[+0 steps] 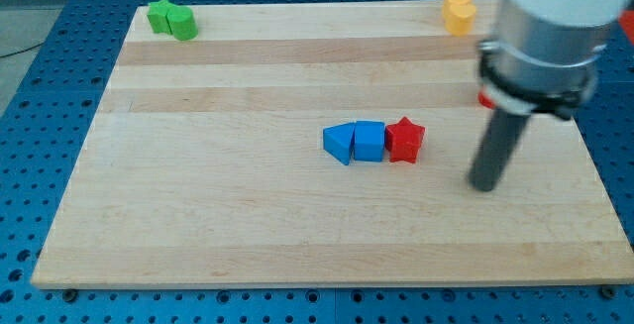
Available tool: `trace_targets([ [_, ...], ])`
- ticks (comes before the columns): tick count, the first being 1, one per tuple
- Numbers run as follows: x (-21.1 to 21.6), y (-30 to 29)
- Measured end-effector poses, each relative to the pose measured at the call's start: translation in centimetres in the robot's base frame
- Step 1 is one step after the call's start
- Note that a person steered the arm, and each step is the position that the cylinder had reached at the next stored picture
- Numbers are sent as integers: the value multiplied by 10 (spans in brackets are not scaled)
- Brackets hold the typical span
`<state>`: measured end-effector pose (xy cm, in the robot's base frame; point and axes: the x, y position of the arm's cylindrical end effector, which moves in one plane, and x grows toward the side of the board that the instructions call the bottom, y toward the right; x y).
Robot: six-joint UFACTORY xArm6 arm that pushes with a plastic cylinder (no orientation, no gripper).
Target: Push the red circle above to the red star
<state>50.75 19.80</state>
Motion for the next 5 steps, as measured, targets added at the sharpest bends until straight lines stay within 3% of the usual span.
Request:
trace_targets([
  [1,-75,76],
  [2,-135,90],
  [5,-124,-12],
])
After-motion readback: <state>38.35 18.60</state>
